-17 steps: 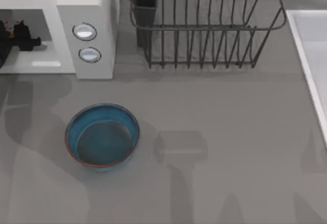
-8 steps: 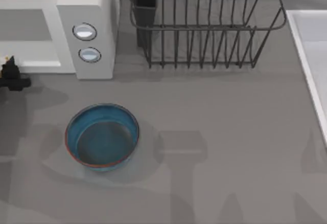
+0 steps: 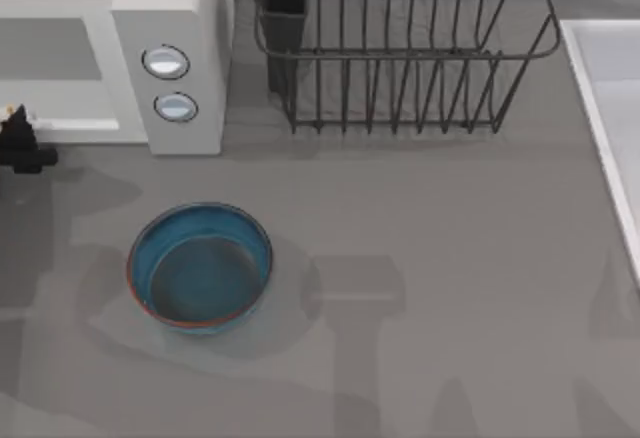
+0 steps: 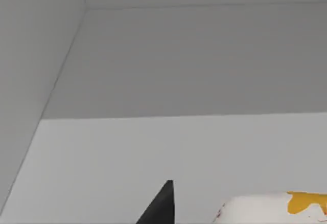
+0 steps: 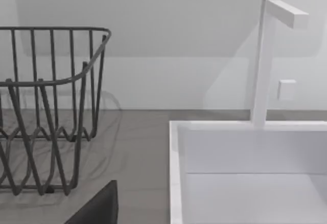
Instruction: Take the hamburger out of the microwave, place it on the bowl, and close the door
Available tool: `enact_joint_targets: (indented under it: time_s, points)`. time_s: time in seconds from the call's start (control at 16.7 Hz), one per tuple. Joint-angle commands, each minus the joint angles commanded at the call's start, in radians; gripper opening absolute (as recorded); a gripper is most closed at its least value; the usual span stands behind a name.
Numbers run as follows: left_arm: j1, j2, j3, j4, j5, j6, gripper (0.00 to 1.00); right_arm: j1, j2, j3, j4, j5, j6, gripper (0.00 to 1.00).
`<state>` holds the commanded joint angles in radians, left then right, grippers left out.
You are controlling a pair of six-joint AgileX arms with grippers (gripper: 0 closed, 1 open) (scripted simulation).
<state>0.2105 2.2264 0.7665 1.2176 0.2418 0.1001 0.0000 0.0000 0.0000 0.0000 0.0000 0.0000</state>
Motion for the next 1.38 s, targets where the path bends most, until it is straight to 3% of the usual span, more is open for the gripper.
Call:
enact_joint_targets:
  time_s: [0.48, 0.96, 1.14, 1.38]
  points:
    - [0.001, -0.321, 0.016, -0.342, -0.004, 0.002, 0.0, 0.0, 0.0, 0.0, 0.0, 0.0, 0.0, 1.0]
    - [-0.012, -0.346, 0.01, -0.366, -0.018, 0.001, 0.0, 0.0, 0.0, 0.0, 0.0, 0.0, 0.0, 1.0]
    - [-0.104, -0.332, -0.028, -0.347, -0.113, -0.022, 0.0, 0.0, 0.0, 0.0, 0.0, 0.0, 0.0, 1.0]
    - [-0.368, -0.292, -0.119, -0.285, -0.381, -0.095, 0.0, 0.0, 0.0, 0.0, 0.0, 0.0, 0.0, 1.0]
